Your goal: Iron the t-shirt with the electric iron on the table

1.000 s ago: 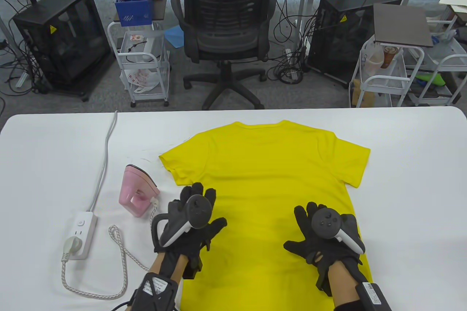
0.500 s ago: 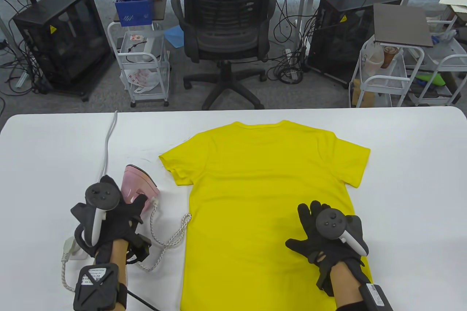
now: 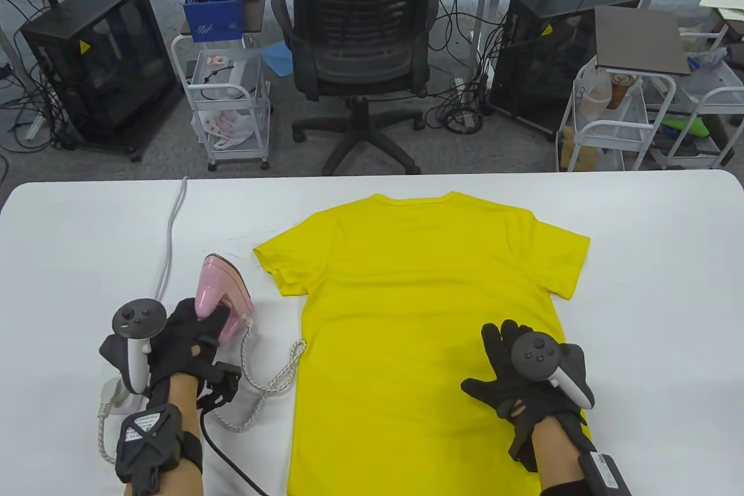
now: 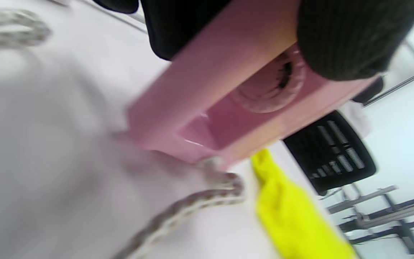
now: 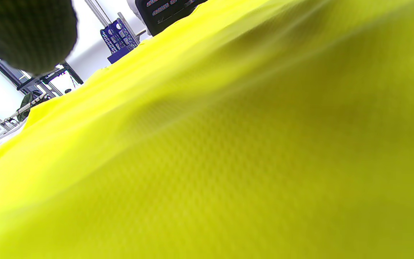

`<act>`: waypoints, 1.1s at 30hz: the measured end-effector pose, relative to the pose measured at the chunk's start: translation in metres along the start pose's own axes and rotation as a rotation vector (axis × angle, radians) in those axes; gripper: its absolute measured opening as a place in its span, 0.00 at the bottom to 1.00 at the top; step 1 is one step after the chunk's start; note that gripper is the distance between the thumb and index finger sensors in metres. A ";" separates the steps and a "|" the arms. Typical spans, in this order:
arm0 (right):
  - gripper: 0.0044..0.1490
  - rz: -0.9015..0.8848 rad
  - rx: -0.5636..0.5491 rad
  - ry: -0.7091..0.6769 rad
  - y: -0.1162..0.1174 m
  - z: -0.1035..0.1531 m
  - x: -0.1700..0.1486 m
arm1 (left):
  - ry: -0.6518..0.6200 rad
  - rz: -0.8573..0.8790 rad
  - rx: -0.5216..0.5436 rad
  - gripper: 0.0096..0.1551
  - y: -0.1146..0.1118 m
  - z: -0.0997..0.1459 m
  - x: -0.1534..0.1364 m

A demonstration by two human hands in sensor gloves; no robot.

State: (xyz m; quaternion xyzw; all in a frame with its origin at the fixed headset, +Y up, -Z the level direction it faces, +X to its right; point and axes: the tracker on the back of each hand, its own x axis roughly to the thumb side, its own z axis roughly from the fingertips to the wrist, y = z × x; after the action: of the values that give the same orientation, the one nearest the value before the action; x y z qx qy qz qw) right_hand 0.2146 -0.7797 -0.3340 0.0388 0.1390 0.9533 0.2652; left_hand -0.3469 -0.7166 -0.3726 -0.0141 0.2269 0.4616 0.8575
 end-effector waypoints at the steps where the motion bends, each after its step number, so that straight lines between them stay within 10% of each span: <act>1: 0.63 0.000 -0.001 0.001 0.000 0.000 0.000 | -0.037 0.025 -0.006 0.34 0.000 0.002 0.009; 7: 0.63 0.004 0.000 0.013 -0.001 0.001 -0.001 | -0.346 -0.186 -0.106 0.35 -0.028 0.039 0.091; 12: 0.63 0.011 0.009 0.031 0.000 0.002 -0.002 | -0.613 -0.437 -0.303 0.37 -0.093 0.092 0.155; 23: 0.56 0.067 0.074 0.064 0.007 0.000 0.000 | -0.720 -0.715 -0.538 0.41 -0.244 0.140 0.151; 33: 0.55 0.124 0.164 0.118 0.019 -0.002 0.000 | -0.478 -1.030 -0.257 0.44 -0.229 0.113 0.138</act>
State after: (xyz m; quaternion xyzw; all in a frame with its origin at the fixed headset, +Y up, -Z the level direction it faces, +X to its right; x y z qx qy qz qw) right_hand 0.2053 -0.7957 -0.3310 0.0128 0.2293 0.9539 0.1931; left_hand -0.0568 -0.7127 -0.3693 -0.1221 -0.0672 -0.0009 0.9902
